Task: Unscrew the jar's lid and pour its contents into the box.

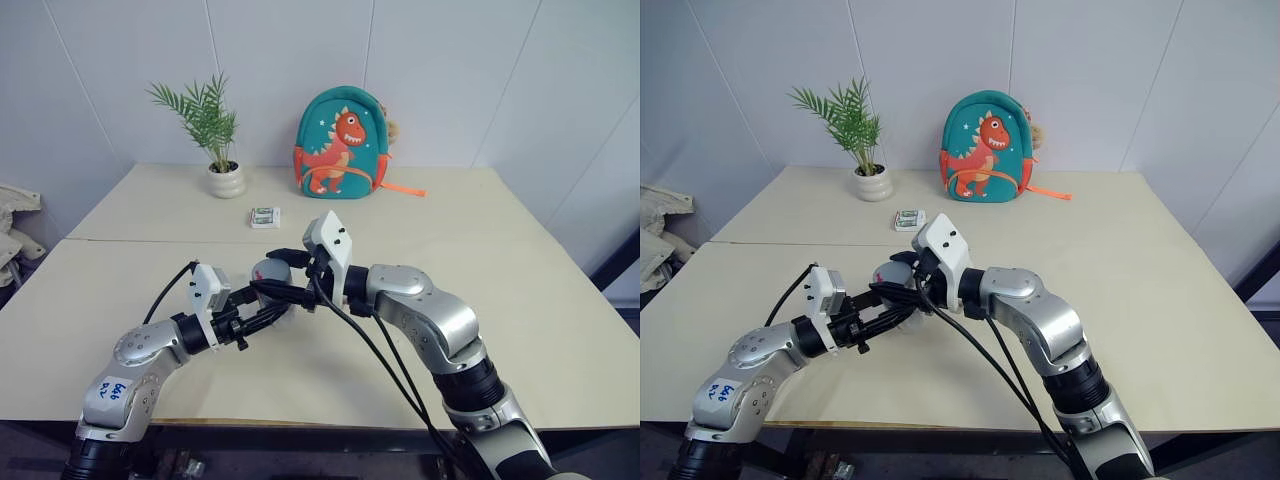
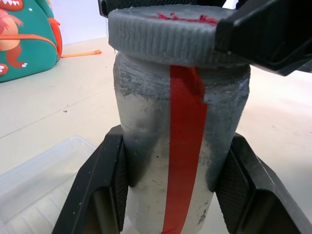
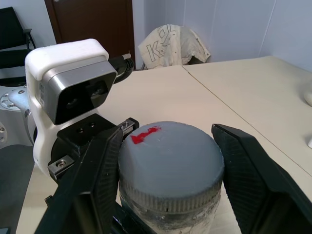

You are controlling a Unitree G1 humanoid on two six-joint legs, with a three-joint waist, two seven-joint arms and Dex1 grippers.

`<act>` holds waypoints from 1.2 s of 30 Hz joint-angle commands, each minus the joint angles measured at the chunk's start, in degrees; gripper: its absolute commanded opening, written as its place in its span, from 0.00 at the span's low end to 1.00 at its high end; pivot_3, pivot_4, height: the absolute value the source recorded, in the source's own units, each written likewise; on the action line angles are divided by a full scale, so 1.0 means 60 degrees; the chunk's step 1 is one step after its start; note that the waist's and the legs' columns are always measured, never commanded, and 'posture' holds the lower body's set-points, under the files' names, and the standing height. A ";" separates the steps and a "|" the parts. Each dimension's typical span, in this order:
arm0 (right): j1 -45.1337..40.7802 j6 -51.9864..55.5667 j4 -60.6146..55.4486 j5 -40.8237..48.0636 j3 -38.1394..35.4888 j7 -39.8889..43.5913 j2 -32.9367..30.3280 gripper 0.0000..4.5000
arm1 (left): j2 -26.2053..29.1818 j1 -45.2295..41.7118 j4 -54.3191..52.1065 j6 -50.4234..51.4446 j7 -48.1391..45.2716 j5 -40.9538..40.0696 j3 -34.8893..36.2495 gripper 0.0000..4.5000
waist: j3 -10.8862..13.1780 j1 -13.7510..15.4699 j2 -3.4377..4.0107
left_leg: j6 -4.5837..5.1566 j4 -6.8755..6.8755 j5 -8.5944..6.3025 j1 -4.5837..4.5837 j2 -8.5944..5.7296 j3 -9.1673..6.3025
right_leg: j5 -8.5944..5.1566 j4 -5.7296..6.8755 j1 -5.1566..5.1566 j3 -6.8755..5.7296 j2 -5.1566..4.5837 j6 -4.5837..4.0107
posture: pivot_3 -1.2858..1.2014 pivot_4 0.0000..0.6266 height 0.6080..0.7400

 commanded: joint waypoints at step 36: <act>-0.2369 -0.2340 0.4202 0.1485 -0.0949 0.7053 -0.1551 0.99 | 0.0914 -0.0310 -0.1263 0.1823 -0.1956 -0.2200 0.0609 0.44 | 0.0001 -0.0012 0.0000 | -0.0013 0.0003 -0.0008 0.0001 0.0019 0.0000 | -0.0002 0.0001 0.0000 0.0002 0.0024 -0.0001 | 0.52 0.24 1.00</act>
